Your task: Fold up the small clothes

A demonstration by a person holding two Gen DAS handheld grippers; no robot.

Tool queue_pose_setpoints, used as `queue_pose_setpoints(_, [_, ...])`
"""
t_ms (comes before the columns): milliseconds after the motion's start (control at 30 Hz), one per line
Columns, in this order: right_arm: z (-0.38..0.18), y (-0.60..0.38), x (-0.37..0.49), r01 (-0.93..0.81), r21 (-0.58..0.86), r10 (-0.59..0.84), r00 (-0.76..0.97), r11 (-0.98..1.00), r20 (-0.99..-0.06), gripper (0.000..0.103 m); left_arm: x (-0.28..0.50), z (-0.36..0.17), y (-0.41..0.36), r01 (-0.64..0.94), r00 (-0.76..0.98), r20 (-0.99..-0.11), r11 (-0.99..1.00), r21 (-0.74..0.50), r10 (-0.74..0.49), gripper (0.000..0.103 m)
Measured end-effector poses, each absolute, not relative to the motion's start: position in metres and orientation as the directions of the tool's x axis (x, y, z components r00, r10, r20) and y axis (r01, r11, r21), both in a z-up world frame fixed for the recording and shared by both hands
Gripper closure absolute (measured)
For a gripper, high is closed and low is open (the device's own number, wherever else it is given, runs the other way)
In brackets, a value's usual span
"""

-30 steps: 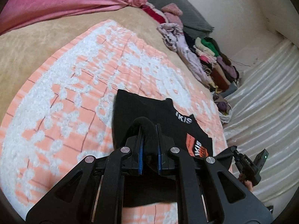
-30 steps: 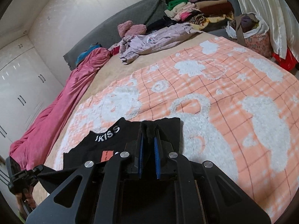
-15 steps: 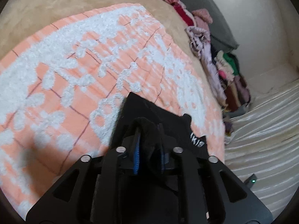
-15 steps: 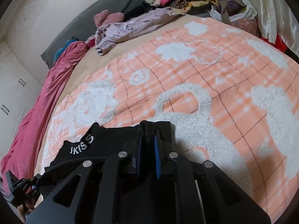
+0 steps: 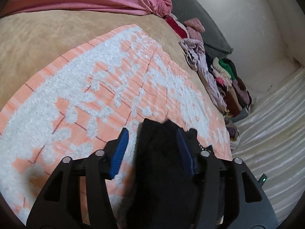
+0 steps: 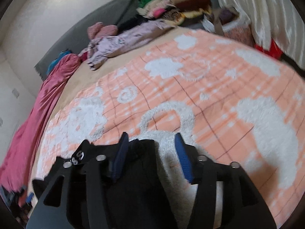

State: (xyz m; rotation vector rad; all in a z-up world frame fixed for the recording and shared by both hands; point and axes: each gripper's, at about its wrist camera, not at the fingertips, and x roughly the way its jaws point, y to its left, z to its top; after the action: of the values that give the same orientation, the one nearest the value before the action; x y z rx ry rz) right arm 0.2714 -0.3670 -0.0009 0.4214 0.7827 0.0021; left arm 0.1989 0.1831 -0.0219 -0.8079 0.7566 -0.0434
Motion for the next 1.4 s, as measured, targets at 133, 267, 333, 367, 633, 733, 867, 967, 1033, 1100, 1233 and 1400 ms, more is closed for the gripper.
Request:
queue_pose_setpoints(133, [-0.001,-0.367,0.262,0.083,0.3,0.156,0.707,0.95,-0.69,0.05,0.202,-0.017,0.173,-0.214,0.713,-0.649,0.799,-0.561,-0.264,0.051])
queue_pose_setpoints(267, [-0.01,-0.352,0.267,0.013,0.183,0.128,0.666,0.983,-0.734,0.05,0.208,-0.017,0.157,-0.147,0.702,-0.658,0.849,-0.508,-0.272,0.051])
queue_pose_setpoints(333, [-0.012,-0.343,0.271,-0.015,0.148,0.12,0.665,0.989,-0.737,0.05,0.213,-0.018,0.146,-0.113,0.696,-0.665,0.872,-0.476,-0.273,0.05])
queue_pose_setpoints(367, [-0.013,-0.338,0.275,-0.028,0.137,0.121,0.662,0.99,-0.74,0.05,0.215,-0.018,0.141,-0.101,0.694,-0.668,0.882,-0.46,-0.269,0.049])
queue_pose_setpoints(633, [-0.03,-0.31,0.305,-0.066,0.094,0.114,0.62,0.993,-0.776,0.06,0.238,-0.032,0.12,-0.065,0.677,-0.701,0.931,-0.36,-0.224,0.049])
queue_pose_setpoints(733, [-0.032,-0.306,0.304,-0.063,0.074,0.097,0.626,0.995,-0.774,0.077,0.243,-0.034,0.113,-0.066,0.672,-0.716,0.947,-0.313,-0.19,0.05])
queue_pose_setpoints(867, [-0.027,-0.312,0.294,-0.042,0.087,0.093,0.656,0.995,-0.749,0.088,0.244,-0.037,0.108,-0.086,0.668,-0.734,0.967,-0.238,-0.121,0.088])
queue_pose_setpoints(967, [-0.016,-0.317,0.282,-0.026,0.095,0.087,0.69,0.995,-0.719,0.09,0.24,-0.032,0.111,-0.084,0.68,-0.723,0.966,-0.244,-0.123,0.096])
queue_pose_setpoints(1033, [-0.004,-0.323,0.271,-0.023,0.107,0.09,0.72,0.994,-0.688,0.09,0.233,-0.023,0.116,-0.085,0.701,-0.7,0.959,-0.269,-0.134,0.099])
queue_pose_setpoints(1100, [0.008,-0.328,0.262,-0.022,0.126,0.101,0.743,0.992,-0.662,0.09,0.222,-0.009,0.122,-0.077,0.735,-0.661,0.95,-0.302,-0.151,0.099])
queue_pose_setpoints(1233, [0.036,-0.338,0.252,-0.031,0.197,0.146,0.785,0.98,-0.603,0.09,0.2,0.02,0.131,-0.048,0.804,-0.569,0.936,-0.349,-0.171,0.099])
queue_pose_setpoints(1400, [0.05,-0.332,0.267,-0.039,0.189,0.146,0.791,0.981,-0.595,0.091,0.199,0.033,0.133,-0.032,0.833,-0.526,0.934,-0.357,-0.172,0.099])
